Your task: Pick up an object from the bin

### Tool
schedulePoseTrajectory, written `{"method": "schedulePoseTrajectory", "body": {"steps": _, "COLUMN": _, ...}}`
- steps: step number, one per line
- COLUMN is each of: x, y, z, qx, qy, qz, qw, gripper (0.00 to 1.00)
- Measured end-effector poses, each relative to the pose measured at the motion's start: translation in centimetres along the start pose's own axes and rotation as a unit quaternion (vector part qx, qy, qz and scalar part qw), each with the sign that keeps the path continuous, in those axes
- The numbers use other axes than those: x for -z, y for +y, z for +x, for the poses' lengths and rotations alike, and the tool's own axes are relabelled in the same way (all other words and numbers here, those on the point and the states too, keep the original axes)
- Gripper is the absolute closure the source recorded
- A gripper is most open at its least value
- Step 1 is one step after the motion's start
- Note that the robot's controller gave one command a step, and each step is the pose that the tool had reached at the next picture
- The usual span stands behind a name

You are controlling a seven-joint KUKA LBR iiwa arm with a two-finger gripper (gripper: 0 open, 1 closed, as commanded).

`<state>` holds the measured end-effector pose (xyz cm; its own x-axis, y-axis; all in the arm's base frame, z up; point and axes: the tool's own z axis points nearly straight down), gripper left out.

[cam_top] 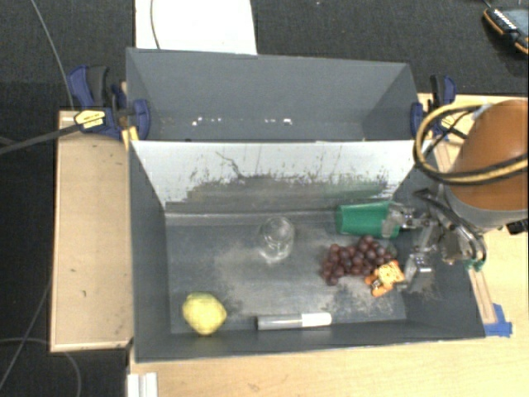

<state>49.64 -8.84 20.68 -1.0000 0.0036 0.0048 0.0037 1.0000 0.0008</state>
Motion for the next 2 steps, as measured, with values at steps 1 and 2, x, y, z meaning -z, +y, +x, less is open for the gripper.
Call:
{"method": "schedulePoseTrajectory", "body": {"steps": 1, "x": 0.4, "y": 0.0, "z": -0.2, "qx": 0.003, "qy": -0.0040, "qz": 0.001, "qw": 1.0000, "gripper": 0.00}}
{"method": "schedulePoseTrajectory", "body": {"steps": 2, "x": -11.5, "y": 0.0, "z": -5.3, "qx": 0.133, "qy": -0.0045, "qz": 0.001, "qw": 0.9911, "gripper": 0.00}}
